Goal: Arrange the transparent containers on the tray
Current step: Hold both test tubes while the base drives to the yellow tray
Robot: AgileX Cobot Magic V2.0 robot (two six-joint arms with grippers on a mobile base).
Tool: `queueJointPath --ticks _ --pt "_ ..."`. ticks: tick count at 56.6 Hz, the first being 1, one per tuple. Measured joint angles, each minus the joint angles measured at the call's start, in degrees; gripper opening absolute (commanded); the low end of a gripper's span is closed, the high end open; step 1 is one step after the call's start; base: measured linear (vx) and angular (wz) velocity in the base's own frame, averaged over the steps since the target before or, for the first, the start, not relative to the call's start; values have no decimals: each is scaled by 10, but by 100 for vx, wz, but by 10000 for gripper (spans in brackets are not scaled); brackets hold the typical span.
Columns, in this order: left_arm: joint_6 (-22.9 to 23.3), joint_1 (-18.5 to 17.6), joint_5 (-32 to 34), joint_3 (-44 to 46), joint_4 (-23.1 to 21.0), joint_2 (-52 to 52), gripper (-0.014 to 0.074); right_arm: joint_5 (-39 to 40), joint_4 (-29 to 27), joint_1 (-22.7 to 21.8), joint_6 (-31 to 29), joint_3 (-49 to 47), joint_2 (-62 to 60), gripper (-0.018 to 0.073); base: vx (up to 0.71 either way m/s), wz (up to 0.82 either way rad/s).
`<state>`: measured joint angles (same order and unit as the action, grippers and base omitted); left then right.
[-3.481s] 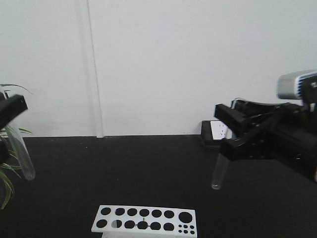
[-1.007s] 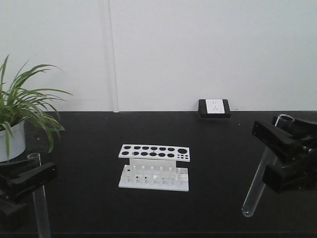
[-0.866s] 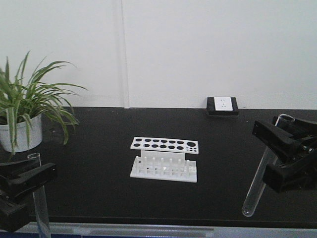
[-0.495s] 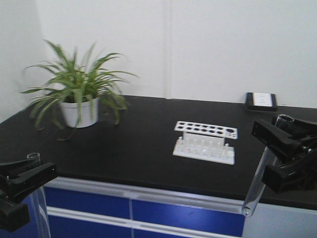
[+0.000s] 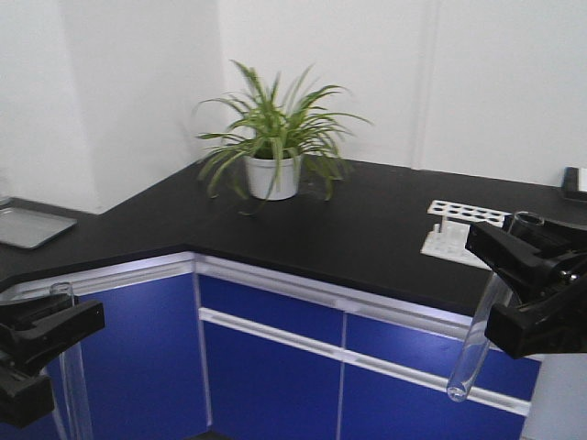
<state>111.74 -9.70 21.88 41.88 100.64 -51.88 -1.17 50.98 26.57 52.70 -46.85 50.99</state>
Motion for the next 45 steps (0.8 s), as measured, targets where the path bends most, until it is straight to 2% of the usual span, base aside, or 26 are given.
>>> queueJointPath --ticks 45 --pt "0 0 0 0 0 0 0 0 0 0 0 0 0 -13 -32 48"
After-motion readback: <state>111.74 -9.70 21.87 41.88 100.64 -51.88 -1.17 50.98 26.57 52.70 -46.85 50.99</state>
